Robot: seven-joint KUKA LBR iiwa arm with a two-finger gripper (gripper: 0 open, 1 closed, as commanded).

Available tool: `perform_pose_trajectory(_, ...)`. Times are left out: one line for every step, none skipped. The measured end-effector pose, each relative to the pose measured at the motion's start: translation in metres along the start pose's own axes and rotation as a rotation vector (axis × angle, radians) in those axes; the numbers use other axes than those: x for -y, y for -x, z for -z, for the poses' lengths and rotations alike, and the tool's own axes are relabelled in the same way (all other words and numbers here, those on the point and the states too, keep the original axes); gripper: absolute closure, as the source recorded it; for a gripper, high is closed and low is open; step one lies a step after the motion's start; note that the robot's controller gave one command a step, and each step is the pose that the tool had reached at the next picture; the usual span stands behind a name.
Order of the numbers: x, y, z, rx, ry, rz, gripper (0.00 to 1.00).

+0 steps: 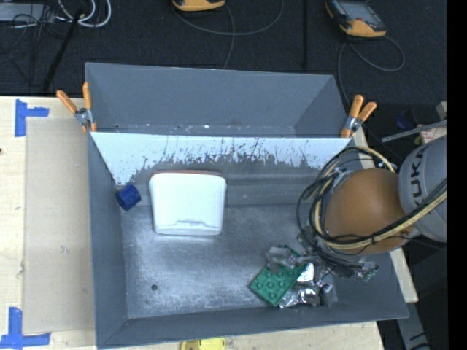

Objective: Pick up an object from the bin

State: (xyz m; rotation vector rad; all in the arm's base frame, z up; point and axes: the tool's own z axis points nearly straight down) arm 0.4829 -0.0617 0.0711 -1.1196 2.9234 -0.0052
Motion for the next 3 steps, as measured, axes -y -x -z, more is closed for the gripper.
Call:
perform_pose_trajectory(0.0,0.001,0.0,0.002,-0.001,0.001,0.0)
perform_pose_trajectory(0.002,0.003,0.003,0.008,-0.007,0.003,1.0)
perform_pose_trajectory(0.003,0.006,0.075,-0.005,0.003,0.0,1.0)
